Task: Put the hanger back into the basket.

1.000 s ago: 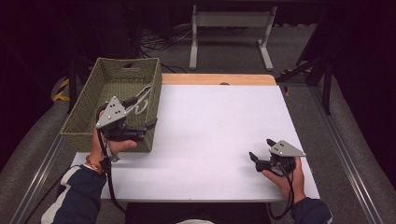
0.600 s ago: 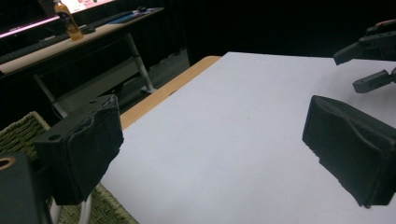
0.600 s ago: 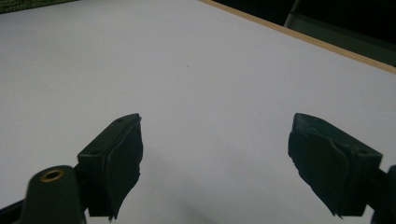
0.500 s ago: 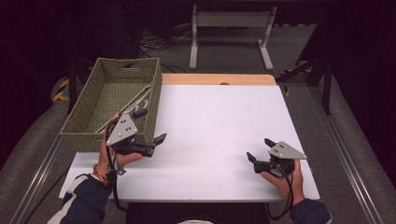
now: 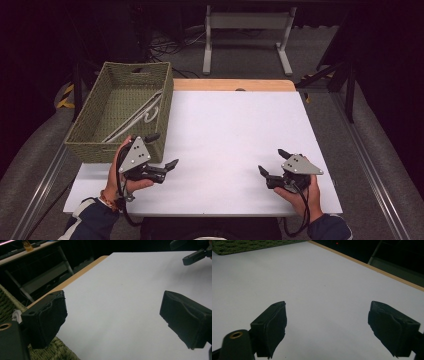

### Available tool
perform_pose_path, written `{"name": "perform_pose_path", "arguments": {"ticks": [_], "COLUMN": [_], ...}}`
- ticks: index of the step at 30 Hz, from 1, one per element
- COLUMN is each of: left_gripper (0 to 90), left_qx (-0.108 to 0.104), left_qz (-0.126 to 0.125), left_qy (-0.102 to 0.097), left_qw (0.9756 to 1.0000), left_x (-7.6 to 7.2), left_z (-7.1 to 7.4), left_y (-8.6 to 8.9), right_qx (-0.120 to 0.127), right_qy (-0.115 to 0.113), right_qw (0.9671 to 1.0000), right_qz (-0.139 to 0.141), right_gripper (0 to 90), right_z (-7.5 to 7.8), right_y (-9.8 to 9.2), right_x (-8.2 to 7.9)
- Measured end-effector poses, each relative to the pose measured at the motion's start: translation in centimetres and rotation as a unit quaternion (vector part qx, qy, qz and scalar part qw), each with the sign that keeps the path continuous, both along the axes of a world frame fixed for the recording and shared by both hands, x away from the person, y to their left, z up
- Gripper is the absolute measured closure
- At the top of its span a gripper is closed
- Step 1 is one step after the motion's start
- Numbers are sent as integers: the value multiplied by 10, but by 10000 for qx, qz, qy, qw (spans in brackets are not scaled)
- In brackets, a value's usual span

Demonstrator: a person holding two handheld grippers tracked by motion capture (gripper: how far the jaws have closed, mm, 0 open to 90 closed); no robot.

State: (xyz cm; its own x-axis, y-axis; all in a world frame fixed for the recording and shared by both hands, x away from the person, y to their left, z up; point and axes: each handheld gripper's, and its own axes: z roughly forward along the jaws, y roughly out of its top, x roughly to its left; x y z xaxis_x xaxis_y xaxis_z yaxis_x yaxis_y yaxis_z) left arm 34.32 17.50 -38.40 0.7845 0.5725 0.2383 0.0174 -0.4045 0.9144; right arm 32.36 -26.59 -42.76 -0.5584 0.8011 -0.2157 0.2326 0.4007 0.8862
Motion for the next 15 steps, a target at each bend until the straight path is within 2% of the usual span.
{"name": "perform_pose_path", "arguments": {"ticks": [6, 11, 13, 15], "left_gripper": [63, 58, 56, 56], "left_qx": [-112, -122, 36, 76], "left_qz": [92, 187, 274, 334], "left_qy": [26, 28, -17, 38], "left_qw": [9999, 9997, 9996, 9994], "left_x": [-7, -10, -12, -13], "left_z": [-12, -22, -30, -37], "left_y": [7, 13, 16, 19], "right_qx": [-24, -57, -65, -72], "right_qy": [-54, -62, -84, -85], "right_qw": [10000, 9999, 9999, 9998], "right_qz": [65, 103, 130, 149], "right_gripper": [140, 136, 134, 133], "right_z": [1, 1, 0, 0], "right_y": [6, 10, 13, 14], "right_x": [-2, -3, -4, -4]}}
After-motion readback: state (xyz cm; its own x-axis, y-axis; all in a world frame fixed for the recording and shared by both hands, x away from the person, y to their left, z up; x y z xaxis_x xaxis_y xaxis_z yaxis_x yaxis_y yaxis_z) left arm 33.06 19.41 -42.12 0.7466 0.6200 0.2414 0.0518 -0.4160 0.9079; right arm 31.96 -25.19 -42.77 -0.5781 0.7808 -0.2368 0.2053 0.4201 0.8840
